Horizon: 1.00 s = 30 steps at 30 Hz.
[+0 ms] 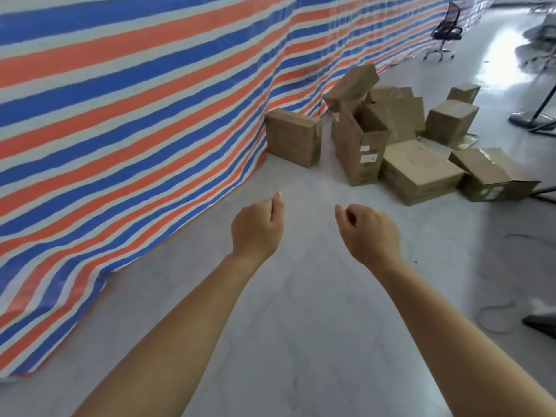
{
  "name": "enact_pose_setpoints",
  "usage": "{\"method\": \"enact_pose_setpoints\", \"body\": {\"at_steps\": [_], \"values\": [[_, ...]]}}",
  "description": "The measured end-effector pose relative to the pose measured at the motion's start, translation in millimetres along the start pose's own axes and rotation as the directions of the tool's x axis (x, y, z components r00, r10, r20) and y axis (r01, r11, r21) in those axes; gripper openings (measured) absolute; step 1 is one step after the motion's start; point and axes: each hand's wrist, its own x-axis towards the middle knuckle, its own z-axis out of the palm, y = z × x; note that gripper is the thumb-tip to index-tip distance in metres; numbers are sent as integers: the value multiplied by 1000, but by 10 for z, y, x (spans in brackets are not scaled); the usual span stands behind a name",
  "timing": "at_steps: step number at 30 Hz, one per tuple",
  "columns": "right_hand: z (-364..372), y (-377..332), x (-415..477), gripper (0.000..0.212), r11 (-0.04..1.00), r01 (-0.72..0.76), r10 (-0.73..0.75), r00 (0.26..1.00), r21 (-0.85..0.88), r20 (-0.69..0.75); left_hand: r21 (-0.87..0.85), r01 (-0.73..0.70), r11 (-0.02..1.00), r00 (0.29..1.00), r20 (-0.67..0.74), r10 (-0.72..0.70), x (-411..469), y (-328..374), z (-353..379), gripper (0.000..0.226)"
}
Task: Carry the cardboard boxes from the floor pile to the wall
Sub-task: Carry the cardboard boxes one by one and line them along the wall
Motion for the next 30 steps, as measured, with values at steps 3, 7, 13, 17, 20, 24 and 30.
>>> {"method": "enact_pose_setpoints", "body": {"at_steps": [3,7,13,17,20,24,30], "values": [[233,71,570,53,1000,10,-10,999,-9,35,-42,-28,999,997,-67,25,547,-84,264,33],[711,240,1488,52,998,-3,7,998,-60,69,-57,20,998,999,-29,-21,1397,-510,851,38],[1188,538,2859,51,989,-38,51,995,-143,90,-9,79,997,977,199,-76,2824,-969,1833,54],[1063,1016,3646,52,971,-149,151,989,-185,-6,-65,10,998,952,306,11,3764,-737,2567,57],[900,1581,4068,53,939,-283,272,959,-197,-80,-74,-68,995,922,376,91,4256,-311,3211,57],[793,2436,4497,52,897,-397,378,916,-192,-132,-136,-125,983,874,454,173,4615,187,4203,57],[595,3835,5545,51,859,-484,462,874,-170,-153,-161,-191,968,817,521,248,5187,1022,5831,60]]}}
